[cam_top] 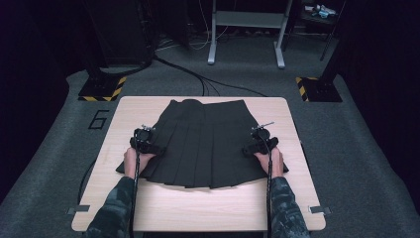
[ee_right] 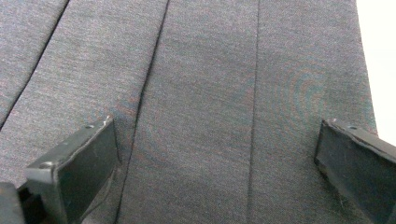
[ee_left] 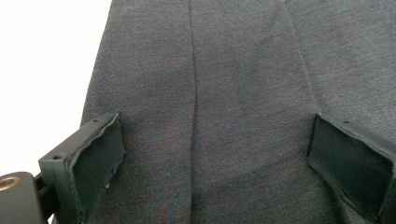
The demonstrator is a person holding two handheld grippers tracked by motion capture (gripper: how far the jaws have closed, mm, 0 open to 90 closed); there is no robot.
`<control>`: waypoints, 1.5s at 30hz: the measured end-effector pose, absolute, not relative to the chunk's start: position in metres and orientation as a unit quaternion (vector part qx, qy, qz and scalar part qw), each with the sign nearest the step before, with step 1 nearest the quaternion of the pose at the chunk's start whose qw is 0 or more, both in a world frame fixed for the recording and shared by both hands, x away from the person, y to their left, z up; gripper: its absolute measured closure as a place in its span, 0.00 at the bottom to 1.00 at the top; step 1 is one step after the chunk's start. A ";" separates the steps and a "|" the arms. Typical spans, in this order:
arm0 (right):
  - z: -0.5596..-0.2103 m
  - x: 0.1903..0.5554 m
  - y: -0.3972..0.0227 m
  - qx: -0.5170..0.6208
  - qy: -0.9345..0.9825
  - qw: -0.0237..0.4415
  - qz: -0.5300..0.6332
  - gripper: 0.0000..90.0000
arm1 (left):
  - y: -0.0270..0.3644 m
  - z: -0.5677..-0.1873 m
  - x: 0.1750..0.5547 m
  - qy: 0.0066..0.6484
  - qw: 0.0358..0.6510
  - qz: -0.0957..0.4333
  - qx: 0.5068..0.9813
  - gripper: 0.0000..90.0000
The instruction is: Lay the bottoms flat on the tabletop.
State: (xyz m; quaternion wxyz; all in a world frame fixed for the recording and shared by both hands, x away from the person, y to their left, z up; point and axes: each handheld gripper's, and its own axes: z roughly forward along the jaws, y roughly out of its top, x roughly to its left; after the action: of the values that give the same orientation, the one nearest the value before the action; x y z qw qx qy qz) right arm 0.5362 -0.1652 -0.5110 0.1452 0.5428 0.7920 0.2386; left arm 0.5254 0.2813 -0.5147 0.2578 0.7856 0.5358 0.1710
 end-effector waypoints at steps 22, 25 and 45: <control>-0.473 0.485 -0.186 0.521 0.777 0.171 0.309 0.00 | 0.303 -0.472 0.473 0.511 0.330 0.179 0.773 0.05; -0.470 0.462 -0.191 0.513 0.779 0.180 0.311 0.00 | 0.309 -0.470 0.445 0.498 0.326 0.191 0.781 0.05; -0.520 0.359 -0.263 0.548 0.749 0.219 0.302 0.00 | 0.364 -0.528 0.348 0.535 0.303 0.212 0.759 0.02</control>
State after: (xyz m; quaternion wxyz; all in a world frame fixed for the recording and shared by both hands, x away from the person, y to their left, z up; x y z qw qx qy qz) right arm 0.3594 -0.2627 -0.5197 0.2188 0.5478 0.7490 0.3015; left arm 0.3481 0.3643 -0.5280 0.3031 0.7592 0.5355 0.2124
